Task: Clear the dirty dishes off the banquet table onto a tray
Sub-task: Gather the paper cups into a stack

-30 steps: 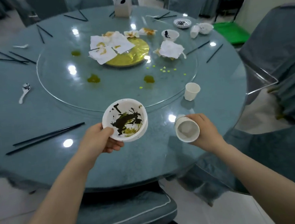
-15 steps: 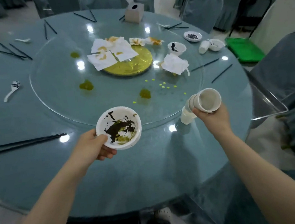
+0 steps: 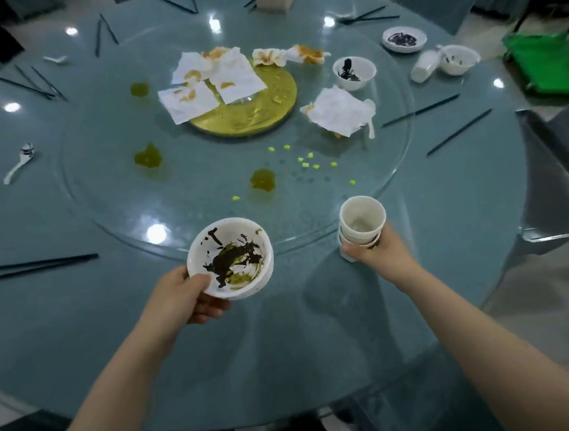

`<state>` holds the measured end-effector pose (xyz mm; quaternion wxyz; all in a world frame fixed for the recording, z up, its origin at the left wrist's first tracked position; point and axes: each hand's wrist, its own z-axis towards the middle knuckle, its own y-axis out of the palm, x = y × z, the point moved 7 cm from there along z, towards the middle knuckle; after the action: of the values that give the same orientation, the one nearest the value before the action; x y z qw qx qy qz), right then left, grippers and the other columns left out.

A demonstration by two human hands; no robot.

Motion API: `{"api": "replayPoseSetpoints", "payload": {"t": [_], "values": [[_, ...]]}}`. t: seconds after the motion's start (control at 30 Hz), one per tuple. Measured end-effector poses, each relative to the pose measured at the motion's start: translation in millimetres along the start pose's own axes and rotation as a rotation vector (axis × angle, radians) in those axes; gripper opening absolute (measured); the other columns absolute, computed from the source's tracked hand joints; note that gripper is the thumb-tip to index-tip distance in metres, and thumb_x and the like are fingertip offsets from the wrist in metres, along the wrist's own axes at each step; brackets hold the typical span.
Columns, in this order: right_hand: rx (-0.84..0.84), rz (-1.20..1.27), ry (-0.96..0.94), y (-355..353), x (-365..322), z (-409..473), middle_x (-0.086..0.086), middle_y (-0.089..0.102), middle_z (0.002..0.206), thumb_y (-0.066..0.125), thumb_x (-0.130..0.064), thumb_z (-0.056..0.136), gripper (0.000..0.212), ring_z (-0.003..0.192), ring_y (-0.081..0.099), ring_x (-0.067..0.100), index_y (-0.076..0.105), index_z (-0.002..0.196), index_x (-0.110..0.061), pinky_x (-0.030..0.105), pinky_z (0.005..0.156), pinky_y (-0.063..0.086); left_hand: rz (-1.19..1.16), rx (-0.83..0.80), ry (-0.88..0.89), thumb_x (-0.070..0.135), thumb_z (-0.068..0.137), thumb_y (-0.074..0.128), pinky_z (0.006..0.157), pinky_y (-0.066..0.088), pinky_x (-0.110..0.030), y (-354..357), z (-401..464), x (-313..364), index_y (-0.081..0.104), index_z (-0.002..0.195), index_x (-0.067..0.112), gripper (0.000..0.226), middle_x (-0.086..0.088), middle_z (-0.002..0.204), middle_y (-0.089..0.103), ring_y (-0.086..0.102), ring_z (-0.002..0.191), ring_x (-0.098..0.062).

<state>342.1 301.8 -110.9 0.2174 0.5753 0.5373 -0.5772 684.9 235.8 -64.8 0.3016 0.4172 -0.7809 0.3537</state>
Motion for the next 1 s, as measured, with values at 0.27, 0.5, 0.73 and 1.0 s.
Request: {"api": "replayPoseSetpoints", "payload": {"t": [0.27, 0.5, 0.73, 1.0], "values": [[0.022, -0.003, 0.004, -13.6, 1.0, -44.8, -0.012, 0.070, 0.104, 0.080, -0.046, 0.053, 0.060, 0.100, 0.064, 0.009, 0.063, 0.107, -0.027, 0.040, 0.093, 0.050, 0.008, -0.006, 0.034, 0.012, 0.092, 0.044, 0.042, 0.044, -0.021, 18.8, -23.0, 9.9, 0.057, 0.097, 0.009, 0.015, -0.015, 0.071, 0.073, 0.063, 0.048, -0.017], [0.181, 0.020, -0.040, -55.1, -1.1, -136.3, -0.018, 0.071, 0.088, 0.086, -0.025, 0.064, 0.035, 0.083, 0.065, -0.003, 0.065, 0.091, -0.031, 0.021, 0.077, 0.050, 0.050, -0.154, 0.156, 0.009, 0.092, 0.041, 0.043, 0.044, -0.023, 41.9, -74.2, 12.9, 0.058, 0.097, 0.008, 0.018, -0.017, 0.070, 0.072, 0.063, 0.048, -0.019], [0.361, 0.230, -0.120, -79.9, -21.0, -266.1, -0.014, 0.072, 0.100, 0.084, -0.016, 0.069, 0.042, 0.091, 0.066, 0.000, 0.064, 0.104, -0.027, 0.016, 0.074, 0.054, 0.099, -0.275, 0.270, 0.004, 0.088, 0.037, 0.036, 0.035, -0.019, 54.0, -148.6, -5.9, 0.057, 0.089, 0.008, 0.020, -0.011, 0.054, 0.065, 0.047, 0.034, -0.015], [0.494, 0.300, -0.178, -127.0, -20.5, -407.7, -0.015, 0.071, 0.105, 0.082, -0.032, 0.063, 0.052, 0.096, 0.065, 0.000, 0.062, 0.111, -0.029, 0.011, 0.072, 0.050, 0.085, -0.445, 0.380, 0.006, 0.086, 0.039, 0.037, 0.038, -0.021, 118.1, -236.2, -9.6, 0.059, 0.098, 0.015, 0.025, -0.013, 0.056, 0.065, 0.045, 0.036, -0.015]]}}
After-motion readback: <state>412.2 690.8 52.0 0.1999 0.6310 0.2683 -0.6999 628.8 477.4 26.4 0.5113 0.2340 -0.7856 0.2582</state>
